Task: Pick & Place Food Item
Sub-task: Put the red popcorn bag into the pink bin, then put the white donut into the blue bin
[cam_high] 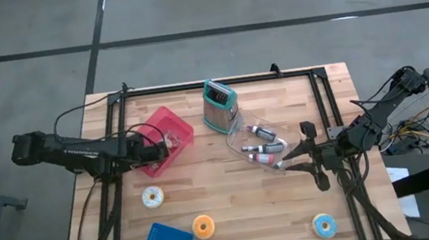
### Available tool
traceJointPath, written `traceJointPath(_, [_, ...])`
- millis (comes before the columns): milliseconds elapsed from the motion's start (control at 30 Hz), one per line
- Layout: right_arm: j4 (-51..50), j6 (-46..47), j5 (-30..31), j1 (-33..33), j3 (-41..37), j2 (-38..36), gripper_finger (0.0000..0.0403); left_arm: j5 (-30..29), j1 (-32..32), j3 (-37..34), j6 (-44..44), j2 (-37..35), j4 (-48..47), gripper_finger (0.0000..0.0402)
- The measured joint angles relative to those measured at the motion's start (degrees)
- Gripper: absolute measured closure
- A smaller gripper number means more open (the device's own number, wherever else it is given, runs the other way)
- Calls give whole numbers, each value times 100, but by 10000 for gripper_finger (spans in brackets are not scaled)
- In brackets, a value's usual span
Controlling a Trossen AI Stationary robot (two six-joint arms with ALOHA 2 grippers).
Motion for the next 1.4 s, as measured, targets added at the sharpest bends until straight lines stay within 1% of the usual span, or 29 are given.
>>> traceJointPath(100, [0,2,0,0,0,1,280,-1,0,2,20,0,2,218])
traceJointPath(333, [-1,0,2,2,0,1,280,-13,0,356,592,0,-90,218])
traceJointPath(467, [0,2,2,0,0,1,280,-280,-2,655,657,0,-350,218])
traceJointPath(700, [0,2,2,2,0,1,280,-750,-2,1231,1143,0,-629,218])
traceJointPath(867, [0,0,1,0,0,1,280,-989,-43,1706,1935,-2,-630,217])
traceJointPath(1000, [0,0,1,0,0,1,280,-1381,-225,1984,2402,6,-543,216])
traceJointPath(1167, [0,0,1,0,0,1,280,-1688,-525,2197,2628,75,-443,217])
traceJointPath(1300, [-2,1,2,2,0,1,280,-1658,-803,2303,2580,177,-445,217])
traceJointPath(1400, [0,0,2,0,0,1,280,-1313,-1034,2344,2194,317,-509,218])
